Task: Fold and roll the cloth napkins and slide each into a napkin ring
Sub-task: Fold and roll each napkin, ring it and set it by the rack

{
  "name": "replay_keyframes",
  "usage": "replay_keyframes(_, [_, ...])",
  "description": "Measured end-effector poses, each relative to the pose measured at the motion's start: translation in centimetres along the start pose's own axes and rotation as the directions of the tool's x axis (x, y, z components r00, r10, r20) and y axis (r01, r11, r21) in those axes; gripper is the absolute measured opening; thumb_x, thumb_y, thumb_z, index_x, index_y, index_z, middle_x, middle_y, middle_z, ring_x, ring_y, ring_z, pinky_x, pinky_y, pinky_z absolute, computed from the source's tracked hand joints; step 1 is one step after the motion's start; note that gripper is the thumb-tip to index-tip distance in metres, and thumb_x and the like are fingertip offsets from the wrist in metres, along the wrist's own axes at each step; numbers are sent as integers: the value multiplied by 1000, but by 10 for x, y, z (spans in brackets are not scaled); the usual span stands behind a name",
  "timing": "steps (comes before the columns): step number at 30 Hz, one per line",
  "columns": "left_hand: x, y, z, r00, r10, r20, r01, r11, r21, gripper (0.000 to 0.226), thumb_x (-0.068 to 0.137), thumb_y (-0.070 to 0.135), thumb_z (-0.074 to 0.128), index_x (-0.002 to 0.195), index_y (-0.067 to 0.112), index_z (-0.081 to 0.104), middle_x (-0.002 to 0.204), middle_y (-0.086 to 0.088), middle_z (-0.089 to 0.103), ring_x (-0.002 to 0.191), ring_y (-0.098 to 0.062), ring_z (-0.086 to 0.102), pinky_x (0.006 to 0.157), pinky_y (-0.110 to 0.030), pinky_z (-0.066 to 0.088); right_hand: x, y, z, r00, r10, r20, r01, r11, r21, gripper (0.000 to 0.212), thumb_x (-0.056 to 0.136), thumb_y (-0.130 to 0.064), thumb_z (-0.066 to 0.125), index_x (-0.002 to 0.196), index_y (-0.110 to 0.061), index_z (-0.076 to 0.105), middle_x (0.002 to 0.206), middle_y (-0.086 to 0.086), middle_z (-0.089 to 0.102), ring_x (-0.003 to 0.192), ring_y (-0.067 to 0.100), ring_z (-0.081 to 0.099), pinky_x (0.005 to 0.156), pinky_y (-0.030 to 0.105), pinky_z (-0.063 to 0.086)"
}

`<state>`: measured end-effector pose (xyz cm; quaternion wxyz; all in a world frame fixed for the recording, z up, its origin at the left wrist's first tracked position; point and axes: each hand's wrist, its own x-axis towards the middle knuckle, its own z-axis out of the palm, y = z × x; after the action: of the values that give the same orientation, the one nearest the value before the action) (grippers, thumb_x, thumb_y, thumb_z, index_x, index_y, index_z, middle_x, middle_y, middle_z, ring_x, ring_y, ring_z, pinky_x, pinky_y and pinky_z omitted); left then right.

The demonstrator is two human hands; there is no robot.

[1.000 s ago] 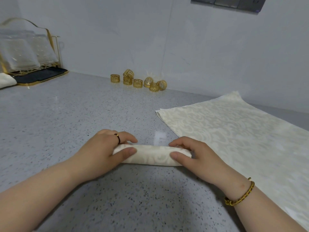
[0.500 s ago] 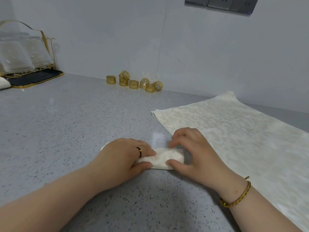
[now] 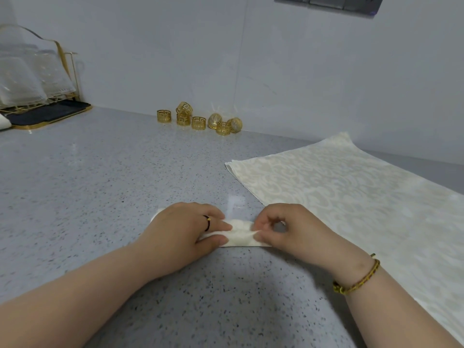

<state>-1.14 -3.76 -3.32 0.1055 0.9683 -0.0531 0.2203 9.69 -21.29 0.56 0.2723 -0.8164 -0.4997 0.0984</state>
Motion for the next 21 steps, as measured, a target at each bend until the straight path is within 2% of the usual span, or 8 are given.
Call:
replay_keyframes(2, [-2, -2, 2, 999, -2, -39, 2, 1000, 1, 60, 93, 57, 14, 87, 40, 72, 91, 24, 67, 73, 6, 61, 63, 3, 19, 3, 4, 1, 999, 45, -6, -44, 990, 132, 24, 82, -12, 64, 68, -31, 58, 65, -13, 53, 66, -3, 49, 68, 10, 39])
replay_keyframes(5, [-1, -2, 2, 997, 25, -73, -25, 1000, 13, 66, 90, 61, 12, 89, 36, 73, 93, 21, 68, 91, 0, 51, 67, 0, 23, 6, 7, 5, 996, 83, 13, -84, 967, 241, 24, 82, -7, 63, 73, -28, 55, 65, -11, 51, 58, -2, 45, 60, 6, 36])
replay_keyframes(8, [2, 3, -4, 998, -70, 8, 70, 997, -41, 72, 70, 75, 16, 103, 39, 68, 110, 31, 54, 102, 6, 48, 72, 1, 26, 6, 8, 6, 993, 116, 37, -122, 943, 310, 24, 83, -6, 62, 95, -23, 49, 76, -10, 49, 59, 2, 41, 58, 7, 37])
replay_keyframes(11, [4, 8, -7, 982, -123, 145, 134, 989, -66, 83, 54, 73, 13, 111, 41, 64, 122, 39, 30, 113, 15, 37, 78, 6, 23, 7, 10, 7, 991, 122, 54, -132, 946, 294, 47, 85, -8, 61, 122, -26, 38, 88, -13, 48, 61, 4, 41, 61, 8, 38])
replay_keyframes(14, [17, 19, -12, 966, -159, 203, 184, 977, -109, 56, 67, 75, 37, 91, 36, 70, 128, 36, 34, 118, 10, 41, 81, -3, 30, 7, 11, 9, 994, 102, 41, -109, 953, 282, 47, 84, -7, 61, 126, -20, 44, 84, -12, 53, 65, 3, 44, 66, 11, 39])
replay_keyframes(16, [28, 27, -12, 953, -174, 246, 197, 978, -73, 25, 76, 60, 57, 68, 36, 58, 131, 28, 43, 115, 3, 47, 90, -15, 37, 7, 11, 10, 995, 95, 19, -96, 956, 277, 41, 84, -5, 61, 122, -16, 50, 80, -12, 51, 66, 3, 44, 66, 9, 38])
replay_keyframes(18, [36, 29, -10, 947, -172, 272, 193, 980, -52, 34, 74, 51, 65, 58, 29, 43, 127, 20, 52, 109, -3, 52, 91, -24, 42, 7, 10, 10, 996, 87, 5, -86, 964, 253, 36, 84, -5, 60, 118, -15, 53, 79, -14, 49, 70, 2, 45, 69, 7, 37])
replay_keyframes(21, [38, 32, -6, 939, -223, 261, 262, 957, -126, 36, 72, 46, 70, 60, 28, 41, 111, 16, 62, 92, -5, 55, 78, -22, 43, 6, 12, 11, 996, 86, -22, -78, 967, 241, 30, 84, -7, 60, 110, -21, 53, 79, -16, 48, 80, 9, 47, 71, 9, 36])
